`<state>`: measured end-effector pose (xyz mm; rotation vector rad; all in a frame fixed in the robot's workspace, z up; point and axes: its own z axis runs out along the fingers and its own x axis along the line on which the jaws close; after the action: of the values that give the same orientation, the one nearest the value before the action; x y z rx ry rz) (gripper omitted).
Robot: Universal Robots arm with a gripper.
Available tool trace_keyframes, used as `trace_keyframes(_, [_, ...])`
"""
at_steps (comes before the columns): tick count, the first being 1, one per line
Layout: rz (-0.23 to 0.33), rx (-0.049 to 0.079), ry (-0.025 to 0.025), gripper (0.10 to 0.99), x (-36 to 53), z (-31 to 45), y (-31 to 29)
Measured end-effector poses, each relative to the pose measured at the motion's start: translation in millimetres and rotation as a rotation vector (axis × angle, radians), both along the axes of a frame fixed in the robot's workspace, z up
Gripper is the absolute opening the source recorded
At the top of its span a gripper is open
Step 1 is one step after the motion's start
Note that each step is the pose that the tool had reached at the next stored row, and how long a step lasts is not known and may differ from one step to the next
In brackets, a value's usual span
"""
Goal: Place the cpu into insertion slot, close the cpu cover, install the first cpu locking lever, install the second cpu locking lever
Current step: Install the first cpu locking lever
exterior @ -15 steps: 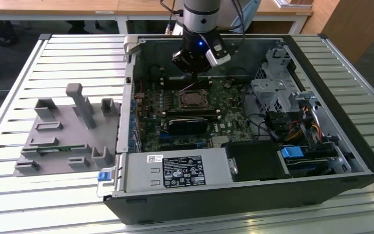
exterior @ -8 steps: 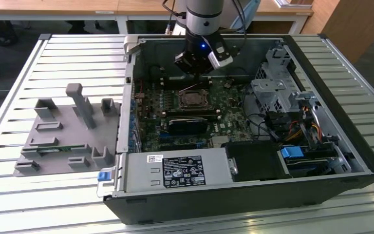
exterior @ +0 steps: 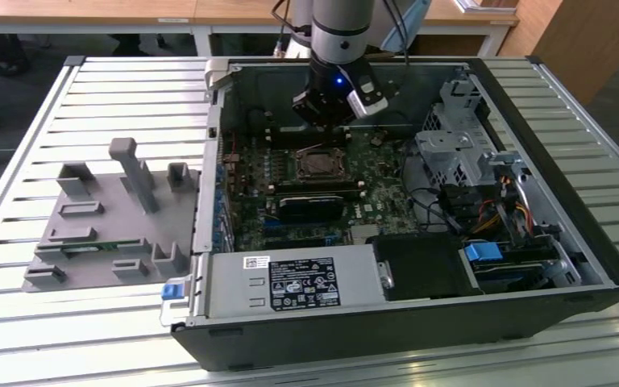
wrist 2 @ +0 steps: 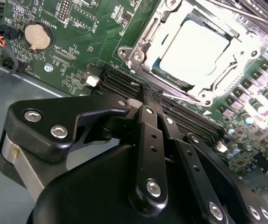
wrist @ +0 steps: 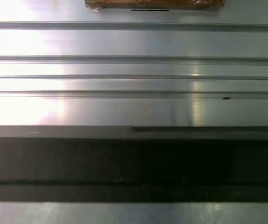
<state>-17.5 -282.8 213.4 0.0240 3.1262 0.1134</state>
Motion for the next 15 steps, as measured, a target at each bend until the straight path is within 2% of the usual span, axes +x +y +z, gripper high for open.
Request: trace_keyframes(15, [0.000, -0.002, 0.0000, 0.106, 3.1, -9.4, 0.1])
